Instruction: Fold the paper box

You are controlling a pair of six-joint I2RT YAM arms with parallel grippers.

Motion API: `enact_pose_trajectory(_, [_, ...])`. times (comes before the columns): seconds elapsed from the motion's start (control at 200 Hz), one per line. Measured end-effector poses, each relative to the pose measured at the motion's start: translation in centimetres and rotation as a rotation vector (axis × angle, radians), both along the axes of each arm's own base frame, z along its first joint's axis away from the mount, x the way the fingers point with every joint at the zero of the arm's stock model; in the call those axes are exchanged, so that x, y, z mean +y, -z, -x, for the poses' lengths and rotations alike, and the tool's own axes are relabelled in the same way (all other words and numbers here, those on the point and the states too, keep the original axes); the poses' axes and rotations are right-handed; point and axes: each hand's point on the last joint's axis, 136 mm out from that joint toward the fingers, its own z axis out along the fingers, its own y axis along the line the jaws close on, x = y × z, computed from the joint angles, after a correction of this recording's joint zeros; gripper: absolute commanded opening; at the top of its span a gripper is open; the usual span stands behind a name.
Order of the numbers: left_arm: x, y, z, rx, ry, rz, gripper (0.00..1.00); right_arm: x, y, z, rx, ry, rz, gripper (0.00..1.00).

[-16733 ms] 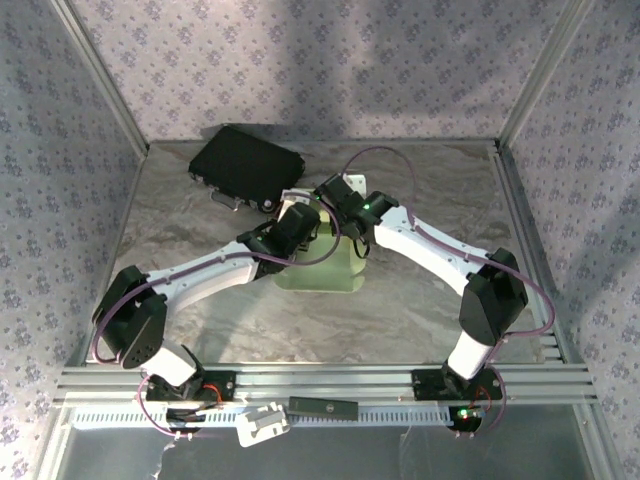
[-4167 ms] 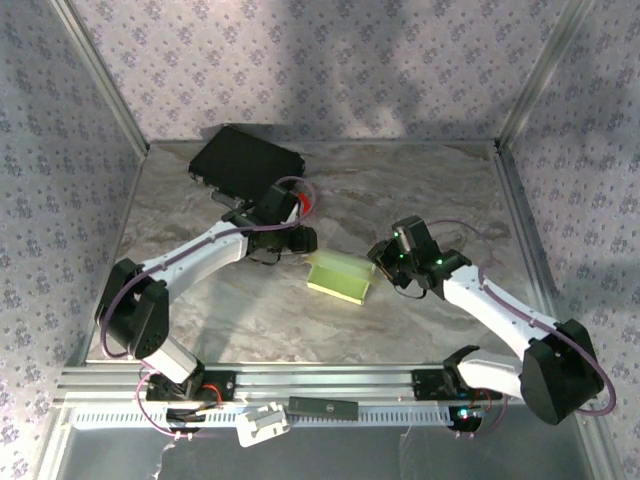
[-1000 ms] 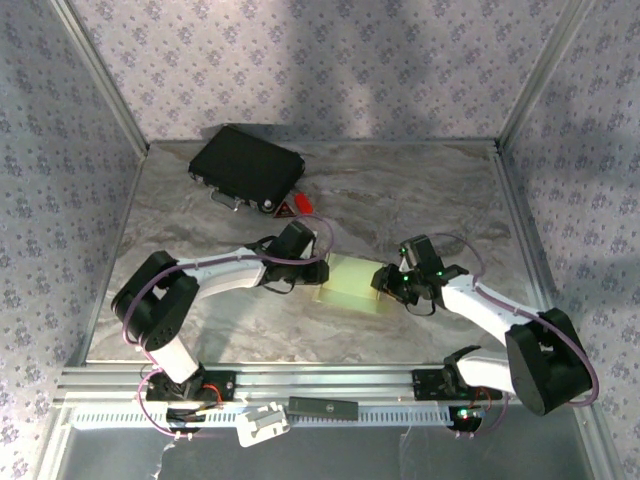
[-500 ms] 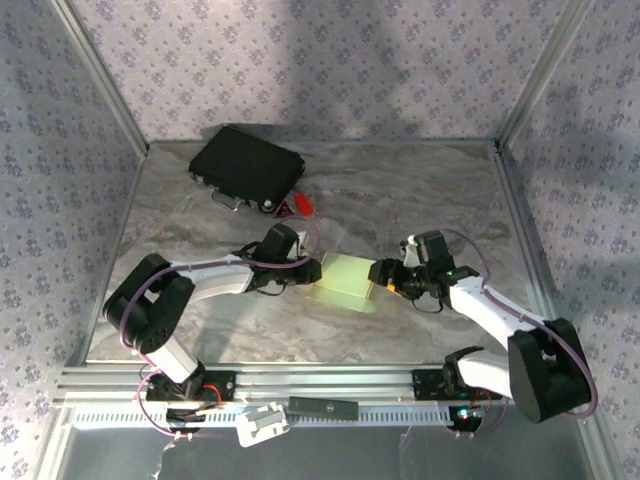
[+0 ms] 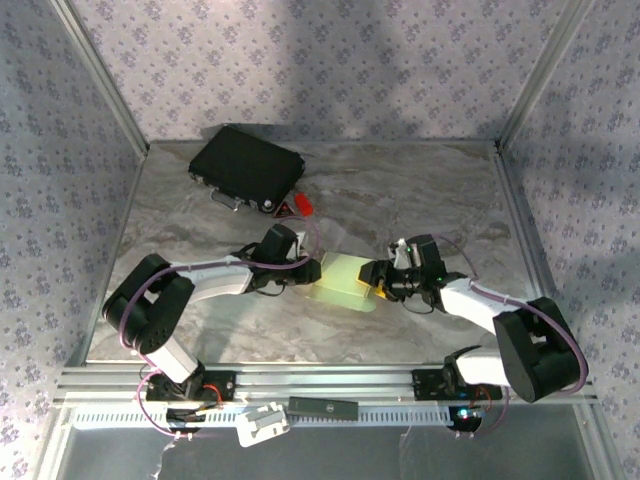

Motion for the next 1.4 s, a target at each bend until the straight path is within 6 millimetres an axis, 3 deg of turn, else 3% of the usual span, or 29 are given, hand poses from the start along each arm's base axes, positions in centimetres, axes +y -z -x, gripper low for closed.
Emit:
enact_pose_trajectory(0.085, [0.3,0.0,0.0,0.003,-0.011,-0.007,0.42,0.2,-0.1,-0.3,0.021,0.025,-0.020,0.52])
enact_pose_trajectory(0.17, [0.6,-0.6,0.1,-0.003,-0.023,-0.007,0.60,0.2,-0.1,-0.5,0.054,0.056,-0.040,0.50])
enact_pose_trajectory(0.285, [1.4,-3.3,-0.2,-0.077,-0.045,-0.001,0.79,0.3,-0.2,-0.8,0.114,0.101,-0.068,0.51])
enact_pose_trajectory(0.355, [2.0,-5.5,-0.6,-0.145,-0.055,0.015,0.84,0.1,-0.6,-1.2,0.159,0.123,-0.078,0.51])
enact_pose_trajectory(0.47, [3.0,-8.4,-1.4,-0.260,-0.040,0.026,0.85,-0.5,-2.1,-2.6,0.219,0.161,-0.101,0.52])
enact_pose_trajectory(0.6, [2.9,-8.6,-1.0,-0.357,0.073,-0.062,0.85,-2.1,-3.8,-4.2,0.296,0.196,-0.124,0.49])
enact_pose_trajectory(0.68, [1.5,-8.4,0.5,-0.469,0.208,-0.152,0.85,-3.1,-4.2,-4.8,0.355,0.208,-0.142,0.46])
enact_pose_trajectory(0.79, [-1.5,-8.5,4.2,-0.753,0.461,-0.247,0.86,-4.2,-4.3,-4.9,0.448,0.204,-0.170,0.44])
enact_pose_trajectory(0.875, [-2.1,-7.3,6.2,-0.887,0.582,-0.301,0.86,-4.6,-4.5,-5.0,0.487,0.195,-0.178,0.42])
enact_pose_trajectory(0.974, [-2.1,-6.0,4.9,-0.986,0.611,-0.418,0.86,-4.7,-4.5,-4.9,0.516,0.183,-0.189,0.41])
enact_pose_trajectory(1.224, [-4.5,-4.5,1.9,-1.166,0.600,-0.560,0.88,-5.1,-4.6,-4.2,0.557,0.183,-0.211,0.41])
enact_pose_trajectory(1.399, [-6.6,-5.0,0.0,-1.225,0.574,-0.583,0.87,-5.4,-4.6,-3.8,0.585,0.185,-0.224,0.41])
